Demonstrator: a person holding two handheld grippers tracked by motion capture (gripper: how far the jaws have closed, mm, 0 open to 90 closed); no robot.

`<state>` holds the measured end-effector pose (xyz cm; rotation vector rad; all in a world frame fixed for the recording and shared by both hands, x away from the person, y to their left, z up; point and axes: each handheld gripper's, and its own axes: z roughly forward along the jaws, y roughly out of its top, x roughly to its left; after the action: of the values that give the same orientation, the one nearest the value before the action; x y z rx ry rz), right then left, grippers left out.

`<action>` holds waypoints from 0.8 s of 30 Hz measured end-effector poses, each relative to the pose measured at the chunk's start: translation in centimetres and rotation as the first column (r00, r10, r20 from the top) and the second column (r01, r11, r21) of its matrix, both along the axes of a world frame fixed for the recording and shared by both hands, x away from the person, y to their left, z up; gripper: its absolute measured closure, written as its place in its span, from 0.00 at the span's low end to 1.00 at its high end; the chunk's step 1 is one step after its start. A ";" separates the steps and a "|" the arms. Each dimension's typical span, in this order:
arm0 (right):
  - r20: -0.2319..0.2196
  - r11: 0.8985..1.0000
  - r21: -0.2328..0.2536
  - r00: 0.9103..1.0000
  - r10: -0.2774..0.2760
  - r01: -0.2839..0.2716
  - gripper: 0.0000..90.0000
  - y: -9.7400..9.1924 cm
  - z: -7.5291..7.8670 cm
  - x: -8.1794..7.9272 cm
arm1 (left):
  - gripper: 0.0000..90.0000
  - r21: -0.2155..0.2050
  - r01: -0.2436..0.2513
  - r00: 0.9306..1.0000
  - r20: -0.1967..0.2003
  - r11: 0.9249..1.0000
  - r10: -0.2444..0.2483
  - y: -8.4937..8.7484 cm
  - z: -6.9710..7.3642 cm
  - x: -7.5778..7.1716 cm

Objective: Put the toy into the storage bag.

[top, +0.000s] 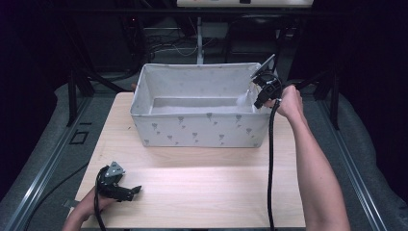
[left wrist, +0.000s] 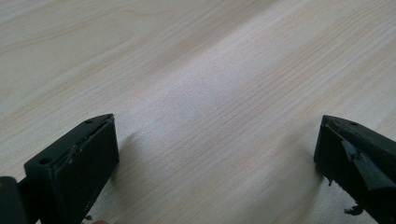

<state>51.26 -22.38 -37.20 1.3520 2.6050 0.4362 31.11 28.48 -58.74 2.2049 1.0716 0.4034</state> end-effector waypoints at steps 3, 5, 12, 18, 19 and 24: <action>-0.015 1.000 0.000 1.000 0.006 -0.006 0.98 0.1 -0.4 0.1 | 0.00 0.000 0.000 1.000 0.000 1.000 0.000 0.0 0.0 0.0; -0.023 1.000 0.002 1.000 0.002 -0.002 0.97 0.1 -0.6 0.1 | 0.00 0.002 0.000 1.000 -0.002 1.000 0.000 0.0 0.0 0.0; -0.051 1.000 -0.002 0.999 -0.020 0.020 0.98 0.0 -0.8 0.2 | 0.00 0.002 0.000 1.000 -0.002 1.000 0.000 0.0 0.0 0.0; -0.054 1.000 -0.002 0.998 -0.018 0.018 0.98 0.0 -0.7 0.2 | 0.00 0.000 0.000 1.000 0.000 1.000 0.000 0.0 0.0 0.0; -0.052 1.000 -0.001 0.998 -0.017 0.017 0.97 0.0 -0.7 0.1 | 0.00 0.002 0.000 1.000 -0.002 1.000 0.000 0.0 0.0 0.0; -0.033 0.999 0.033 0.999 -0.023 0.024 0.89 -0.3 0.0 -0.2 | 0.00 0.002 0.000 1.000 -0.002 1.000 0.000 0.0 0.0 0.0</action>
<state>51.11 -22.68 -37.19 1.4109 2.6163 0.4593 31.10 28.48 -58.72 2.2072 1.0724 0.4028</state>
